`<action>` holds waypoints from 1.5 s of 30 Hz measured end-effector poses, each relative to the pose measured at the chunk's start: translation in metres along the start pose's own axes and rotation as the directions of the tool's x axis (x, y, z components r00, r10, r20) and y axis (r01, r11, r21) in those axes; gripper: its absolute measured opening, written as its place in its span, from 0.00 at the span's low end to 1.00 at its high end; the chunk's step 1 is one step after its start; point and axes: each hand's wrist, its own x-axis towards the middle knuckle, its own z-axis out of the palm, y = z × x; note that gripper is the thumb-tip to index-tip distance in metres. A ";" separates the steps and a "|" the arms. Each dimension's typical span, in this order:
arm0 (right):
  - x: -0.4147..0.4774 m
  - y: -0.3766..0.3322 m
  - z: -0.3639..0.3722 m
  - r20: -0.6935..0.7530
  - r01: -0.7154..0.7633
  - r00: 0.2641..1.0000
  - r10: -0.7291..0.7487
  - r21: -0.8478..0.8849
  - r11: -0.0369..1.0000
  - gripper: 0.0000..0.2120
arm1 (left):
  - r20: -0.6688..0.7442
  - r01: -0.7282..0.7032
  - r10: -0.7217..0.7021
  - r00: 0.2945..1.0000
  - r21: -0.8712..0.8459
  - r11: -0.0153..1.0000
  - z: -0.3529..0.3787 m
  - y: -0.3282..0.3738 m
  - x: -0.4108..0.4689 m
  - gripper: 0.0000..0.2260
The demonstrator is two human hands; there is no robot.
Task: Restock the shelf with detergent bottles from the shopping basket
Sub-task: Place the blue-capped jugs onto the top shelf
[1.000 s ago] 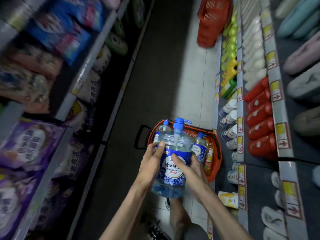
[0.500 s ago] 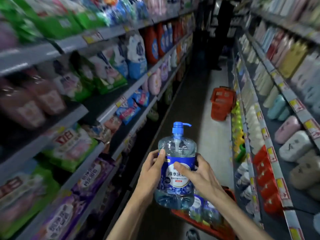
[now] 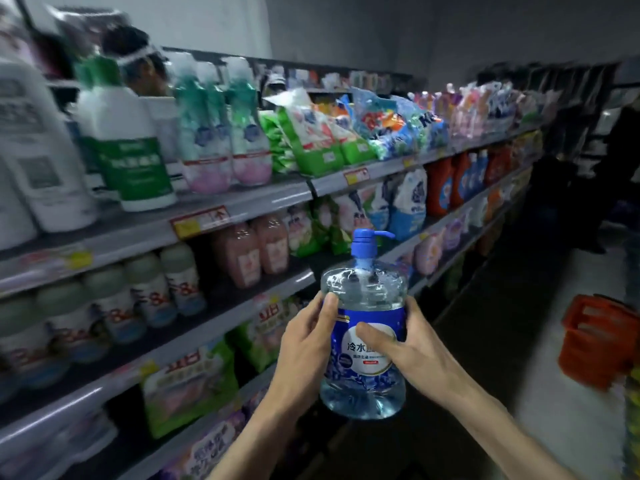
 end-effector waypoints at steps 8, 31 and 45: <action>0.069 -0.021 0.051 0.213 0.163 0.962 -0.173 0.065 0.985 0.41 | -0.294 -0.085 0.110 0.949 0.098 0.992 -0.042 0.039 -0.003 0.20; 0.012 -0.124 0.264 0.704 0.107 0.582 -0.408 0.431 0.896 0.37 | -0.838 0.081 0.348 0.419 0.417 0.905 -0.125 0.136 -0.215 0.14; -0.116 -0.259 0.416 0.656 0.167 0.482 -0.581 0.582 0.796 0.41 | -0.737 0.039 0.505 0.449 0.582 0.813 -0.239 0.249 -0.397 0.14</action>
